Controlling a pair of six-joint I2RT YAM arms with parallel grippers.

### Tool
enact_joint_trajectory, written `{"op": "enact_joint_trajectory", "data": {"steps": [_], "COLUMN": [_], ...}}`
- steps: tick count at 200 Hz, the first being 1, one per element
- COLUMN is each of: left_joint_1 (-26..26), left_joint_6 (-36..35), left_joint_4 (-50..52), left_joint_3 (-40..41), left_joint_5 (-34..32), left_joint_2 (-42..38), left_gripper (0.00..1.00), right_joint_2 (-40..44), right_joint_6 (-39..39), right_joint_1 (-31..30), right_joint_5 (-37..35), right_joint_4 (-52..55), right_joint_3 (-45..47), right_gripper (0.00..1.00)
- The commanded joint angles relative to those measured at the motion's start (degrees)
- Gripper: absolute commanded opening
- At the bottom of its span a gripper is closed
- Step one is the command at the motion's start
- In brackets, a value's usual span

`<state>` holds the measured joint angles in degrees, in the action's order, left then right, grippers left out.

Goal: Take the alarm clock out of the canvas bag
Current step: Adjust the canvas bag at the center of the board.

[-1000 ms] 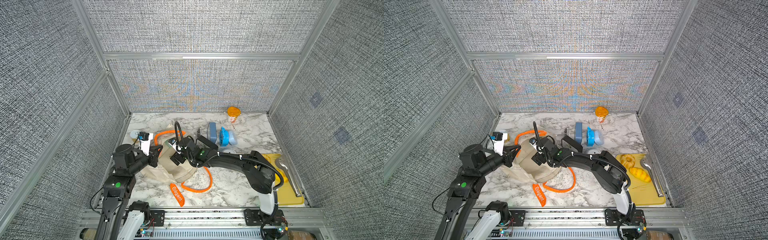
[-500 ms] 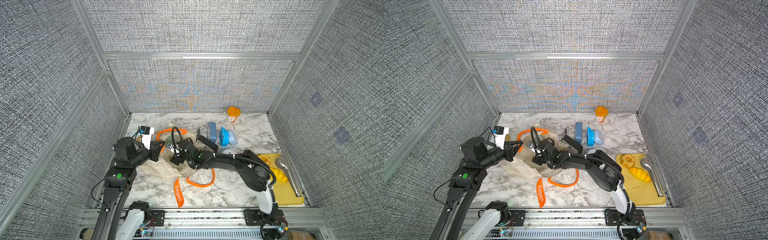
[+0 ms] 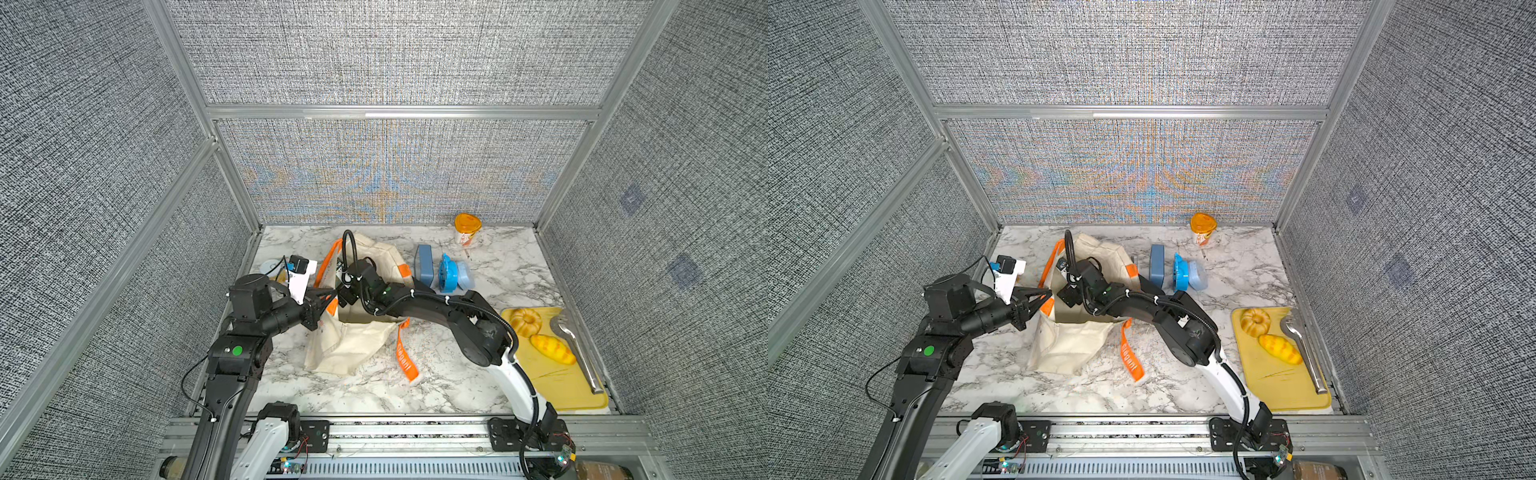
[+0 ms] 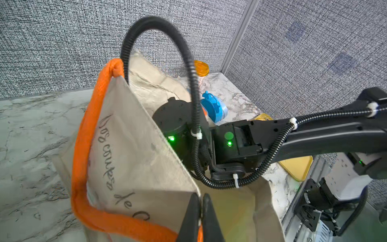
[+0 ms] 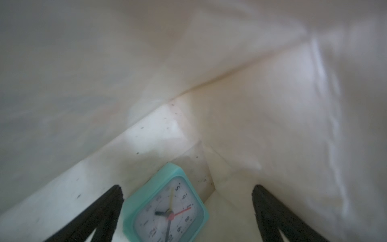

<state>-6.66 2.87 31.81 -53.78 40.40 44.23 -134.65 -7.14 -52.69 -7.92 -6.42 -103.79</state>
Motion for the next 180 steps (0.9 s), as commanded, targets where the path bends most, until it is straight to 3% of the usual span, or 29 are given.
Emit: {"op": "enact_joint_trajectory", "data": {"steps": [1,31,56,83,91,99,106,135,147,180], "left_joint_1": [-0.04,-0.09,-0.06,-0.03,0.01,-0.06,-0.09,-0.04,-0.02,0.02], "left_joint_6": [-3.43,-6.30,-8.08,-7.00,-6.16,-4.06,-2.65,-0.03,0.22,3.33], "left_joint_4": [-1.33,-1.18,-7.01,-15.03,-15.79,-15.74,-15.14,-10.89,-7.89,-1.54], "left_joint_3": [-1.36,-2.03,-0.34,2.87,2.89,2.56,2.30,0.78,-0.94,-7.06], "left_joint_5": [-1.28,-14.24,-23.05,-24.07,-23.81,-24.21,-24.75,-30.18,-32.23,-35.22], "left_joint_2": [-0.01,-0.51,-0.55,1.07,2.15,3.05,3.46,0.53,-0.40,-0.54], "left_gripper": [0.00,0.00,0.00,0.02,0.08,0.27,0.37,0.61,0.66,0.66], "right_joint_2": [0.74,8.01,13.86,15.00,14.14,13.03,12.02,9.59,9.23,10.08], "right_joint_6": [6.13,9.13,9.53,10.01,8.95,8.20,8.46,11.67,12.06,12.80], "right_joint_1": [-0.94,-4.80,-9.33,-15.69,-17.51,-18.79,-19.39,-17.77,-16.95,-15.19], "right_joint_5": [0.19,2.05,5.84,9.77,10.37,10.43,9.79,11.03,11.78,10.97], "right_joint_4": [4.62,4.41,5.43,9.68,11.61,13.41,14.86,14.01,12.84,12.40], "right_joint_3": [0.08,9.27,16.06,15.32,13.60,11.74,10.28,8.82,8.87,8.49], "right_gripper": [0.99,0.99,0.99,0.99,0.99,0.99,0.99,0.99,0.99,0.99]}}
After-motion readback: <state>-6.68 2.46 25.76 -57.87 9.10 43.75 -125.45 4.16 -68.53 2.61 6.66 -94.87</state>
